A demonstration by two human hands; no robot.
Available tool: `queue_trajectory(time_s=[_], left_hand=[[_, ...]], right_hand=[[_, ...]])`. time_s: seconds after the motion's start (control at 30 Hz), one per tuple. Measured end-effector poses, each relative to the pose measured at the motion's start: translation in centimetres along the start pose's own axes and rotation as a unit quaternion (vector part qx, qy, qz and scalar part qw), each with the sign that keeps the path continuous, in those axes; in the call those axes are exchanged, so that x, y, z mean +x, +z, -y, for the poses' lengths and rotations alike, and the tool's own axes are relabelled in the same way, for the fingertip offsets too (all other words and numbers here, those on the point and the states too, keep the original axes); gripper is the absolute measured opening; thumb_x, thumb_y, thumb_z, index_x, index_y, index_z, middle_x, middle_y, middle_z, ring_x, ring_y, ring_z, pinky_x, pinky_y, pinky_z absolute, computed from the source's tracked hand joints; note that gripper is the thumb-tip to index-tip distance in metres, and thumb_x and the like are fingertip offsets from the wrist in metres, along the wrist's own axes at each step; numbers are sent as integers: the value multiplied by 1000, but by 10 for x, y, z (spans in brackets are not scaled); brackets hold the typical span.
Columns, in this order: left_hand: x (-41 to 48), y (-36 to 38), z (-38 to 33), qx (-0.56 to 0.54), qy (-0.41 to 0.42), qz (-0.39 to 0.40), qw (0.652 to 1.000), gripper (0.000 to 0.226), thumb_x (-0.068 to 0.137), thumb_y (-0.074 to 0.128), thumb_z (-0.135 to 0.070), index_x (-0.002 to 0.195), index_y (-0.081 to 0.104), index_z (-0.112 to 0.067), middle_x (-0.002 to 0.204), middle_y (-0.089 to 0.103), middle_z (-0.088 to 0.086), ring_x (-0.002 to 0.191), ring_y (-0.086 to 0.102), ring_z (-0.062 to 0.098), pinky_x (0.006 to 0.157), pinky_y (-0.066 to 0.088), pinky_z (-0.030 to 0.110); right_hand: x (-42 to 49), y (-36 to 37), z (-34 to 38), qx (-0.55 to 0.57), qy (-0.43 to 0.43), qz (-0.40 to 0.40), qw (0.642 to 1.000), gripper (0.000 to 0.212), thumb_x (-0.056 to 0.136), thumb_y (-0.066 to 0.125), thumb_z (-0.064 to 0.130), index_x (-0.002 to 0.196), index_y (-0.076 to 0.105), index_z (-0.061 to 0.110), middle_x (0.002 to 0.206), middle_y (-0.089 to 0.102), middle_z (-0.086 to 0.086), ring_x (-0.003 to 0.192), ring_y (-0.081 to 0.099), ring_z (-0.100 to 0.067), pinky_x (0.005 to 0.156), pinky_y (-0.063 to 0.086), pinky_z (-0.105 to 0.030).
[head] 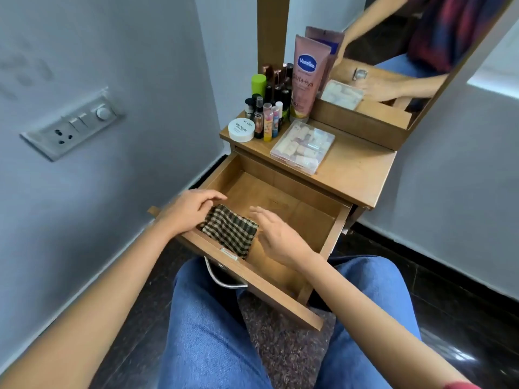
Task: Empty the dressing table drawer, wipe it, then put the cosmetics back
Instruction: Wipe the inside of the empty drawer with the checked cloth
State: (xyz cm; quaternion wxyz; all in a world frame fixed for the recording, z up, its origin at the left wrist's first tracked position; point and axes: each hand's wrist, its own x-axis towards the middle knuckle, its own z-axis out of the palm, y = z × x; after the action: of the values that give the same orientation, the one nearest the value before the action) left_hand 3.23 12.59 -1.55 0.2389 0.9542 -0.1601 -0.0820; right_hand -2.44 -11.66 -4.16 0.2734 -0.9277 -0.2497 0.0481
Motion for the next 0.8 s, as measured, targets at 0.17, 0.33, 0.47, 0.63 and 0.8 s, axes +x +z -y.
queue_trajectory(time_s=[0.17, 0.33, 0.47, 0.63, 0.8], left_hand=[[-6, 2, 11, -73, -83, -194, 975, 32, 96, 50, -13, 120, 63, -31, 111, 68, -7, 95, 65, 11, 85, 55, 34], [-4, 5, 9, -60, -88, -247, 963, 29, 93, 52, -10, 113, 66, -25, 109, 67, -7, 89, 63, 10, 77, 55, 31], [-3, 6, 8, -62, -88, -249, 962, 28, 92, 52, -7, 108, 68, -22, 112, 65, -7, 85, 61, 8, 77, 53, 27], [-4, 5, 7, -61, -97, -267, 957, 28, 92, 51, -3, 105, 69, -21, 114, 64, -7, 90, 58, 3, 78, 47, 19], [-7, 5, 4, -55, -120, -288, 949, 30, 92, 49, 0, 107, 69, -18, 117, 62, -4, 101, 58, 6, 86, 42, 16]], right_hand=[[50, 38, -1, -110, -80, 193, 972, 66, 100, 42, 33, 154, 9, 12, 161, 5, -10, 149, 1, -24, 122, 3, -40], [73, 52, 9, -178, -99, 220, 954, 67, 99, 35, 31, 154, 3, 12, 162, 1, -11, 149, -3, -26, 122, 2, -43], [92, 48, 22, -144, -80, 278, 946, 85, 85, 54, 13, 154, 4, 10, 161, 1, -13, 149, -3, -27, 121, 1, -48], [94, 48, 18, -102, -99, 282, 949, 81, 84, 56, 8, 154, 16, 17, 161, 12, -8, 149, 4, -22, 122, 6, -45], [77, 32, 21, -84, -97, 278, 952, 69, 90, 55, 10, 151, 26, 19, 158, 24, -6, 148, 17, -20, 120, 17, -39]])
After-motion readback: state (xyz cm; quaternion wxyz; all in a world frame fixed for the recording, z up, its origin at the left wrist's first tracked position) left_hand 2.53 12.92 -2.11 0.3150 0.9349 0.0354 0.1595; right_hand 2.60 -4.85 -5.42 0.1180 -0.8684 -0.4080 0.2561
